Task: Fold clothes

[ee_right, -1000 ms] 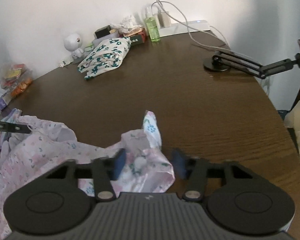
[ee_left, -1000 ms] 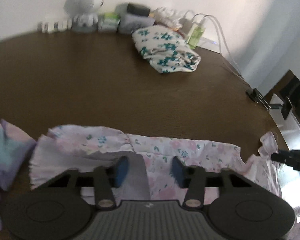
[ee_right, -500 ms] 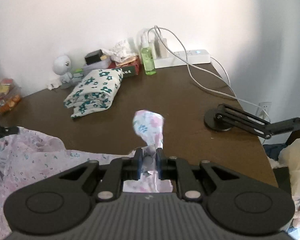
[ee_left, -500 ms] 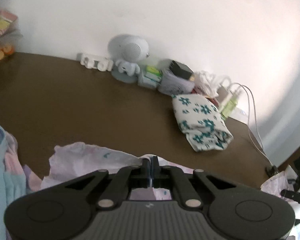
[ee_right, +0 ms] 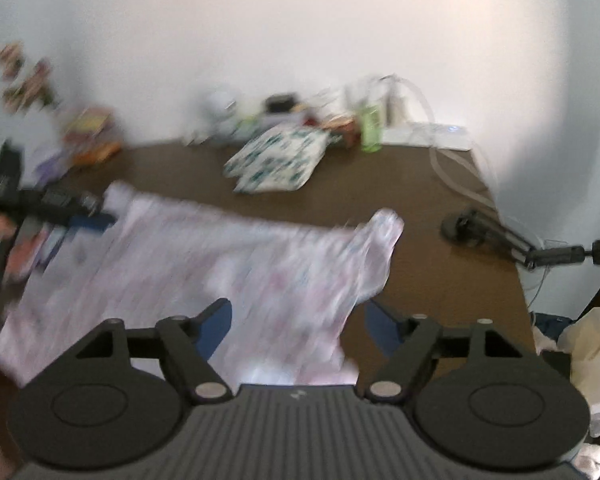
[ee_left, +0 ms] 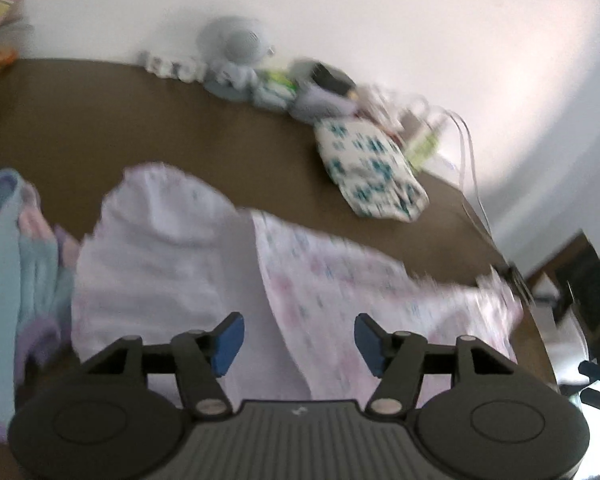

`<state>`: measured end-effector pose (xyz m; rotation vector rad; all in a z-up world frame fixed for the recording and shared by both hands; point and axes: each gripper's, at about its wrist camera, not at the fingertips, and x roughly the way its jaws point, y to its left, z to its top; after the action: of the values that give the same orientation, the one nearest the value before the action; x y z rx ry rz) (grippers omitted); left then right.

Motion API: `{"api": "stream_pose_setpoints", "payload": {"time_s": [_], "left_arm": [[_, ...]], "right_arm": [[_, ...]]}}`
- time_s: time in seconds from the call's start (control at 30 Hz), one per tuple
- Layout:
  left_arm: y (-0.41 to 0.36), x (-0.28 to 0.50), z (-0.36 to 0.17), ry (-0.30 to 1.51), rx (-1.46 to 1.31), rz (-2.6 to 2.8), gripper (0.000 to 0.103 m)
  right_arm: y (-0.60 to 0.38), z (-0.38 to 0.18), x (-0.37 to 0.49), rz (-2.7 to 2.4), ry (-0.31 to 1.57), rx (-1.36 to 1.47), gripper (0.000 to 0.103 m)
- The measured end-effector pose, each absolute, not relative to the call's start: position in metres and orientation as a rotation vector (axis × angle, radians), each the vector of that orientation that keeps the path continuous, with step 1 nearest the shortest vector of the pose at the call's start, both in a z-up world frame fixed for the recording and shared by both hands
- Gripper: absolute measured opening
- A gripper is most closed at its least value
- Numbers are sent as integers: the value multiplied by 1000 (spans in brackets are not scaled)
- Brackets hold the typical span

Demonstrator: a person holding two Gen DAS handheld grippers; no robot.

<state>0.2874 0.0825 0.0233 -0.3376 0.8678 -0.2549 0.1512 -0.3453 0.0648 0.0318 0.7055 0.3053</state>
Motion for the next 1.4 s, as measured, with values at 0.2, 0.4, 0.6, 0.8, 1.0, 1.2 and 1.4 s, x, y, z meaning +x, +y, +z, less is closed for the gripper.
{"api": "stream_pose_setpoints", "payload": {"time_s": [0.2, 0.4, 0.6, 0.8, 1.0, 1.2, 1.4], "left_arm": [[61, 257, 6, 907, -276, -292, 61], [78, 254, -6, 867, -502, -249, 61], [88, 252, -7, 835, -558, -211, 59], [81, 249, -1, 859, -514, -230, 64], [64, 217, 12, 843, -326, -329, 63], [56, 186, 7, 908, -241, -390, 58], [59, 164, 3, 970, -200, -410, 34]], "right_arm": [[-327, 32, 136, 249, 765, -85, 58], [-317, 22, 107, 227, 636, -190, 3], [-327, 14, 51, 215, 561, -243, 5], [-340, 22, 34, 211, 542, -114, 70], [-284, 52, 56, 352, 488, -192, 69], [-220, 33, 121, 608, 727, -51, 54], [-199, 2, 153, 665, 948, 135, 48]]}}
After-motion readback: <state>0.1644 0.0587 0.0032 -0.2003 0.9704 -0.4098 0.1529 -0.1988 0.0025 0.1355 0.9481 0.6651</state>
